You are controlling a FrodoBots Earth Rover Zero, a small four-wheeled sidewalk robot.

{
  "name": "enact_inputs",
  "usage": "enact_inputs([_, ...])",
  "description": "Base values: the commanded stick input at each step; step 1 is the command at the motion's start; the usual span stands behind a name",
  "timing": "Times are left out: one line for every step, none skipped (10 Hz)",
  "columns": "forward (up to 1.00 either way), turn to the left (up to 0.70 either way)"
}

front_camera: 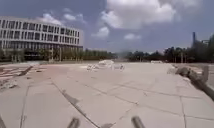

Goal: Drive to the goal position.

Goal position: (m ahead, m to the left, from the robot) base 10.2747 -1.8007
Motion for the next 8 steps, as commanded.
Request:
enact_inputs([0.7,0.0])
enact_inputs([0.7,0.0])
enact_inputs([0.7,0.0])
enact_inputs([0.7,0.0])
enact_inputs([0.7,-0.03])
enact_inputs([0.7,-0.1])
enact_inputs([0.7,-0.29])
enact_inputs([0.7,-0.35])
